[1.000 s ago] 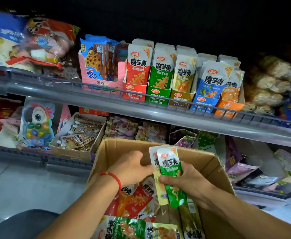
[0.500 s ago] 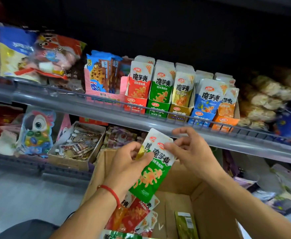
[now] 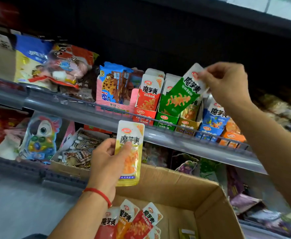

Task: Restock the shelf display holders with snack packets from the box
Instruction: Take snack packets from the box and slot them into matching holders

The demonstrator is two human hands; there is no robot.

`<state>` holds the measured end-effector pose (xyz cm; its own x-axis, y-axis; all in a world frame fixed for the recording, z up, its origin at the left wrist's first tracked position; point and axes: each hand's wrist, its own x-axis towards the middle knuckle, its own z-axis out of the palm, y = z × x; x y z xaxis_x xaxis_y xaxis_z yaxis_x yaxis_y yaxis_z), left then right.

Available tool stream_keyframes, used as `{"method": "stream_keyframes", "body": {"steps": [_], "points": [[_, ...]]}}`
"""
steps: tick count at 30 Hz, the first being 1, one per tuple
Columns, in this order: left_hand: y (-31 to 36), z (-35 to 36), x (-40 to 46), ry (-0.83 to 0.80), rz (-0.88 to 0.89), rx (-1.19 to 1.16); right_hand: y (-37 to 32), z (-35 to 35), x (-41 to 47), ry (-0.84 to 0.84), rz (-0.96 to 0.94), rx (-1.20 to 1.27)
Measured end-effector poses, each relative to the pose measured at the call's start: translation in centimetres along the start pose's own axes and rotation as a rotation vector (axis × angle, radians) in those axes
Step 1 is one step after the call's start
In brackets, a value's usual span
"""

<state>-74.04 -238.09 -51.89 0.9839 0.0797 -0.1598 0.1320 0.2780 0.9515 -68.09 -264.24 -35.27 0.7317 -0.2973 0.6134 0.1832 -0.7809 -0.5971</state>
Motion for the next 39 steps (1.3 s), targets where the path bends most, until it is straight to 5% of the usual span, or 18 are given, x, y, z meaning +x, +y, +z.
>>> {"method": "stream_keyframes", "body": {"steps": [3,10,16,19,25,29,35,39], "points": [[0.0,0.1,0.1,-0.009,-0.003,0.012,0.0,1.4,2.2,0.013,-0.089,-0.105],[0.3,0.2,0.6,-0.031,-0.024,0.010,1.5,5.4,1.8,-0.280,-0.179,-0.346],[0.7,0.2,0.5,-0.086,-0.029,-0.022,1.0,5.6,1.1,-0.121,-0.334,-0.602],[0.8,0.1,0.2,-0.116,-0.004,-0.008,-0.8,4.8,-2.0,-0.147,-0.335,-0.419],[-0.2,0.6,-0.9,-0.236,0.052,0.032,0.0,3.5,-15.9,-0.727,0.072,0.141],[-1.0,1.7,-2.0,-0.329,0.114,0.232,3.5,2.5,-20.4,-0.616,0.120,0.167],[0.7,4.7,-0.3,-0.457,0.448,0.598,6.8,0.5,-21.1,-0.544,0.077,0.093],[4.7,9.0,2.5,-0.477,0.563,0.662,8.9,-0.6,-19.5,-0.260,0.159,0.154]]}}
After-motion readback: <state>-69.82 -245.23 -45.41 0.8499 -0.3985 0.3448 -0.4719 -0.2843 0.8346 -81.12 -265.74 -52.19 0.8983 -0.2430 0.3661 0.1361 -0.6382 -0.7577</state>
